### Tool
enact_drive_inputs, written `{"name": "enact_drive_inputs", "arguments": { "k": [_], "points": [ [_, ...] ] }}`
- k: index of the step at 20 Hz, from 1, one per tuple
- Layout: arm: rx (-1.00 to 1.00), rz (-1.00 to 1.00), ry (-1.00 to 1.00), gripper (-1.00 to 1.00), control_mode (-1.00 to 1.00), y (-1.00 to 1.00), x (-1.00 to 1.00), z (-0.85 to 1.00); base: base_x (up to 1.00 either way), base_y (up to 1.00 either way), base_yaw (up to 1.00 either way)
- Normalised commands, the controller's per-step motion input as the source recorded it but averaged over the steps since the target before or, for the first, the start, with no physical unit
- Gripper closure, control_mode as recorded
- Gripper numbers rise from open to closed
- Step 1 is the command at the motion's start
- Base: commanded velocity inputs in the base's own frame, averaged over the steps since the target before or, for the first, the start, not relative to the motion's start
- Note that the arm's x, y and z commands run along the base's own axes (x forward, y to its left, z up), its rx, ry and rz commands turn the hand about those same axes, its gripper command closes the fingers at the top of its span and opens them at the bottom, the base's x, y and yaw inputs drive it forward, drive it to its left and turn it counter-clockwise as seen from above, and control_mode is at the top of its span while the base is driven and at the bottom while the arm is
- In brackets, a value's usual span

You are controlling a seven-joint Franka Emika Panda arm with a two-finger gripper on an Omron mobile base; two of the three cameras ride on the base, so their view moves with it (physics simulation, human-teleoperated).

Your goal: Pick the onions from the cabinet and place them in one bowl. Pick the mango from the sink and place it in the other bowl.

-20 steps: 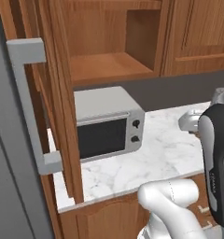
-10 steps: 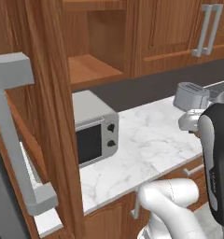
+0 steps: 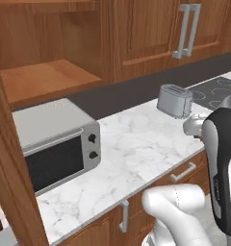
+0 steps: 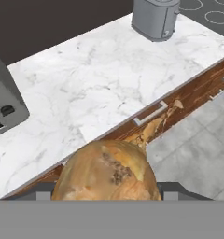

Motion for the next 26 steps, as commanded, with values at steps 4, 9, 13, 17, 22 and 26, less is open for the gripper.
{"name": "enact_drive_inputs", "arguments": {
  "k": [4, 9, 13, 17, 22, 26],
  "points": [
    [0.00, 0.00, 0.00, 1.00, 1.00, 0.00, 0.00, 0.00, 0.25, -0.72, -0.21],
    [0.00, 0.00, 0.00, 1.00, 1.00, 0.00, 0.00, 0.00, 0.12, -0.53, -0.32],
    [0.00, 0.00, 0.00, 1.00, 1.00, 0.00, 0.00, 0.00, 0.11, -0.42, -0.36],
    [0.00, 0.00, 0.00, 1.00, 1.00, 0.00, 0.00, 0.00, 0.16, -0.43, -0.34],
    [0.00, 0.00, 0.00, 1.00, 1.00, 0.00, 0.00, 0.00, 0.04, -0.16, -0.44],
    [0.00, 0.00, 0.00, 1.00, 1.00, 0.00, 0.00, 0.00, 0.00, 0.00, -0.50]
  ]
}}
